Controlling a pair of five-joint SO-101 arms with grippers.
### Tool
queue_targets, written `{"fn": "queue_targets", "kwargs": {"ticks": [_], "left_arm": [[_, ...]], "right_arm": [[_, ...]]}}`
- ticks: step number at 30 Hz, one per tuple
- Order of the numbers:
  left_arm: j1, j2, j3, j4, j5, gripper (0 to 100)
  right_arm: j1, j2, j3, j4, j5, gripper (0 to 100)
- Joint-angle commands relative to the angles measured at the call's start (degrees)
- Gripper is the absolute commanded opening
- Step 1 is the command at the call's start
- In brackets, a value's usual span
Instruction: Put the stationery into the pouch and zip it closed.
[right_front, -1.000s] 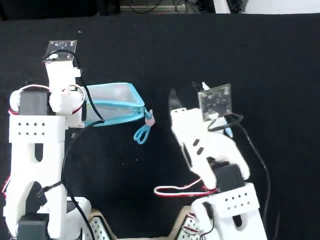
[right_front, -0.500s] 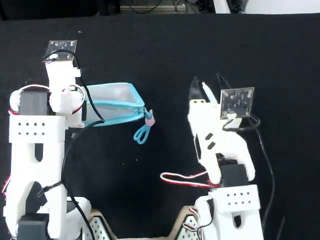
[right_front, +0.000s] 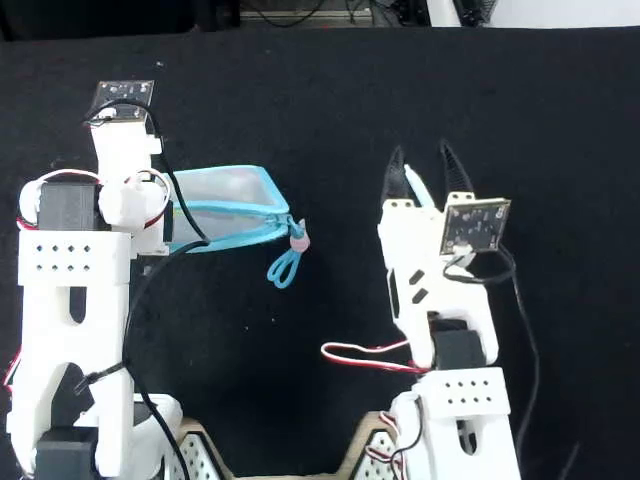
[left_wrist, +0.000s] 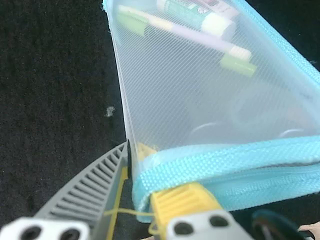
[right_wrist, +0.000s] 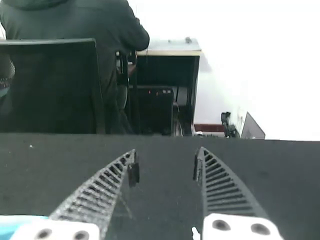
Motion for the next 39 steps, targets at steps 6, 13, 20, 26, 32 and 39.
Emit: {"fn": "queue_targets", "kwargs": {"ticks": [6,13,20,26,32,39], "left_arm": [[0.13,0.7,0.75,-0.35,0.7,3],[0.13,0.7,0.75,-0.35,0.7,3],[0.13,0.7,0.75,-0.35,0.7,3],[0.13,0.7,0.75,-0.35,0.7,3],[0.13,0.7,0.75,-0.35,0.7,3],[0.13,0.7,0.75,-0.26,0.7,3]], "right_arm": [[1.58,-0.22,7.87,-18.11,-0.18,17.3],[1.58,-0.66,9.01,-20.48,-0.26,17.3],[1.58,-0.66,8.92,-20.57,0.09,17.3],[1.58,-0.13,8.57,-20.22,-0.09,17.3],[1.32,-0.04,-0.84,-1.41,-0.26,17.3],[1.49,1.63,-2.86,1.49,0.18,17.3]]}}
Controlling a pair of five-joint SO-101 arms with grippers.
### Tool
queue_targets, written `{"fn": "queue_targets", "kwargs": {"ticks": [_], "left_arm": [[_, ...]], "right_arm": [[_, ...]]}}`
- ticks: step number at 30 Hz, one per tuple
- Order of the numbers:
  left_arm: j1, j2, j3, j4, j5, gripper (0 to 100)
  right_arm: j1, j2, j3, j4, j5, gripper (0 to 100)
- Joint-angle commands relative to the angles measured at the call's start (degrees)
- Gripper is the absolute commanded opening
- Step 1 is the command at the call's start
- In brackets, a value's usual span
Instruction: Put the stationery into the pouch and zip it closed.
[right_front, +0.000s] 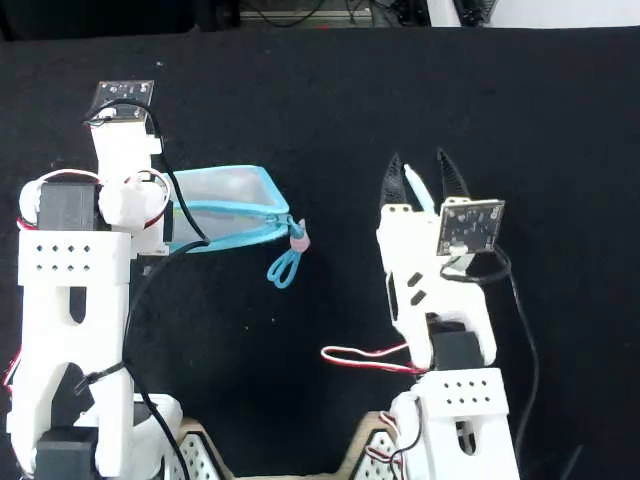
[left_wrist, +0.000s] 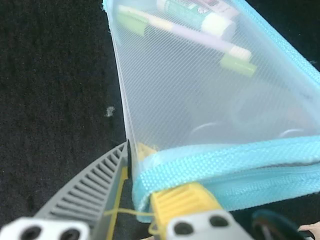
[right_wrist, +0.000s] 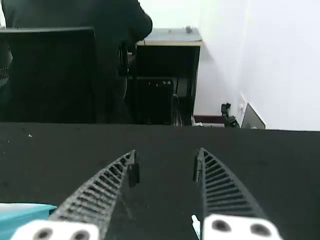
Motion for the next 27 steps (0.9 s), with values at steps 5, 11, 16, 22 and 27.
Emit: {"fn": "queue_targets", "kwargs": {"ticks": [5,11,16,22,27], "left_arm": [[0.13,0.7,0.75,-0.26,0.7,3],[0.13,0.7,0.75,-0.26,0.62,3],[0.13,0.7,0.75,-0.26,0.62,3],[0.13,0.7,0.75,-0.26,0.62,3],[0.13,0.7,0.75,-0.18,0.62,3]], "right_arm": [[2.29,10.68,-6.46,-5.45,0.18,17.3],[6.77,31.08,-14.2,-14.07,0.0,17.3],[10.02,49.45,-25.19,-15.03,0.09,17.3],[10.29,65.19,-35.56,-14.68,0.18,17.3],[10.2,71.34,-45.85,-2.37,0.18,17.3]]}}
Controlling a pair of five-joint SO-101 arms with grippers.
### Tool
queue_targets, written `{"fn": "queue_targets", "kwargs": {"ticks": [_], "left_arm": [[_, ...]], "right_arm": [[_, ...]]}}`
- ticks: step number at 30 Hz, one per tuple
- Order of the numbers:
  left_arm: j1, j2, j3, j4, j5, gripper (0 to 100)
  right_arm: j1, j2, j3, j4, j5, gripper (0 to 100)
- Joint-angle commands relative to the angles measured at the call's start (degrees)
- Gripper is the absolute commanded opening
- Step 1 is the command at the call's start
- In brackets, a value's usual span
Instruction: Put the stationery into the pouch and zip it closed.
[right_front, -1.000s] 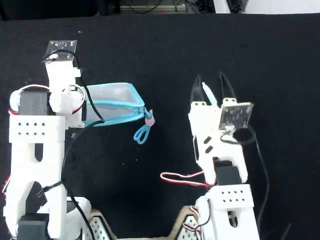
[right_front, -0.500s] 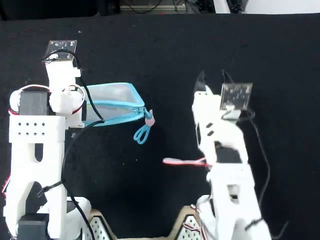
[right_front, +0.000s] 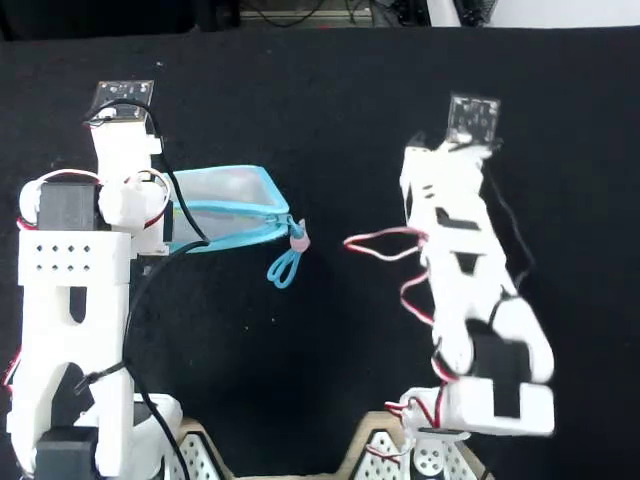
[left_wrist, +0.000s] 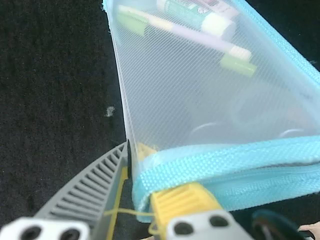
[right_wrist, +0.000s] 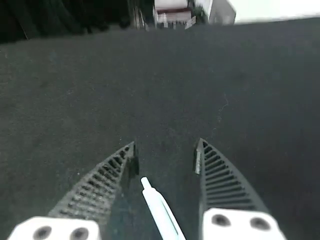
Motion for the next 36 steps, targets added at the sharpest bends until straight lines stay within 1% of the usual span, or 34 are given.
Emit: {"fn": "queue_targets", "kwargs": {"ticks": [1,4,6,14,22,36], "left_arm": [[0.13,0.7,0.75,-0.18,0.62,3],[0.13,0.7,0.75,-0.18,0.62,3],[0.13,0.7,0.75,-0.18,0.62,3],[0.13,0.7,0.75,-0.18,0.62,3],[0.13,0.7,0.75,-0.09,0.62,3],[0.13,0.7,0.75,-0.18,0.62,3]], "right_arm": [[0.7,3.21,-12.88,12.31,0.18,17.3],[0.62,6.64,-19.91,21.98,0.18,17.3],[-0.09,9.54,-24.31,26.29,0.18,17.3],[-0.35,21.05,-39.34,38.51,0.18,17.3],[-0.53,29.67,-53.41,53.54,0.18,17.3],[-1.76,46.81,-77.67,70.59,0.18,17.3]]}}
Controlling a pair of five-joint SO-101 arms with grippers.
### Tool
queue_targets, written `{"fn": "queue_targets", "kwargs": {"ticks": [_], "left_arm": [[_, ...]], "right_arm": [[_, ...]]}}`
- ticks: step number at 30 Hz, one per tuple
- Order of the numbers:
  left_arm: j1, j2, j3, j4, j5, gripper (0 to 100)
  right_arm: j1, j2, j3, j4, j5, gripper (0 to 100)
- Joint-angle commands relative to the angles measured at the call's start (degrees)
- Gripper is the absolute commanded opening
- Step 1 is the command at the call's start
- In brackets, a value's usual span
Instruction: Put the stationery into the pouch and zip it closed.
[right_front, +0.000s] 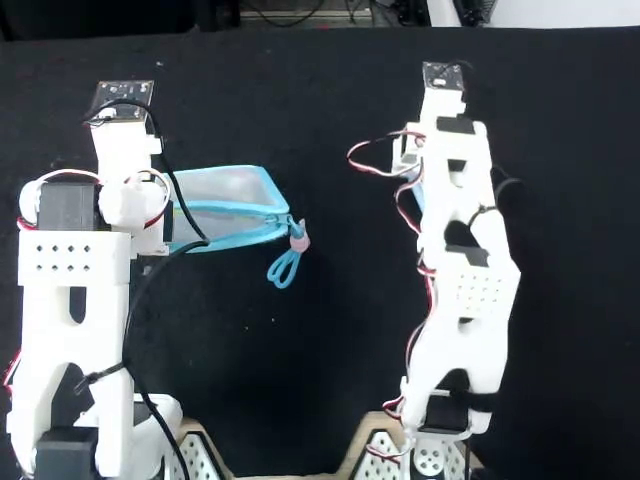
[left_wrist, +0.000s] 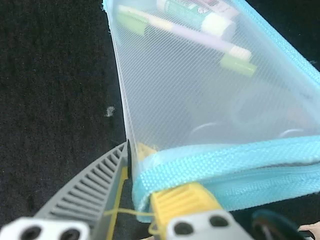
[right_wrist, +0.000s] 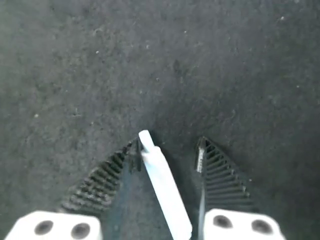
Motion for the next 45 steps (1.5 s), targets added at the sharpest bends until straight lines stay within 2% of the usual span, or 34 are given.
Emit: {"fn": "queue_targets", "kwargs": {"ticks": [1,8,10,12,14,26,32,45], "left_arm": [[0.13,0.7,0.75,-0.18,0.62,3],[0.13,0.7,0.75,-0.09,0.62,3],[0.13,0.7,0.75,-0.09,0.62,3],[0.13,0.7,0.75,-0.09,0.62,3],[0.13,0.7,0.75,-0.09,0.62,3],[0.13,0.7,0.75,-0.18,0.62,3],[0.13,0.7,0.75,-0.18,0.62,3],[0.13,0.7,0.84,-0.26,0.62,3]], "right_arm": [[-1.05,3.47,-10.15,4.48,0.09,17.3],[-1.05,10.51,-22.29,13.19,0.09,16.8],[-1.05,12.09,-25.98,16.44,0.09,10.9],[-1.05,13.76,-29.41,18.64,0.18,1.1],[-1.05,15.52,-32.31,20.48,0.18,3.2],[-1.23,21.32,-49.1,34.46,-0.35,1.0],[-4.31,23.69,-55.6,40.35,0.09,1.0],[-5.63,24.4,-56.48,41.23,-0.09,1.0]]}}
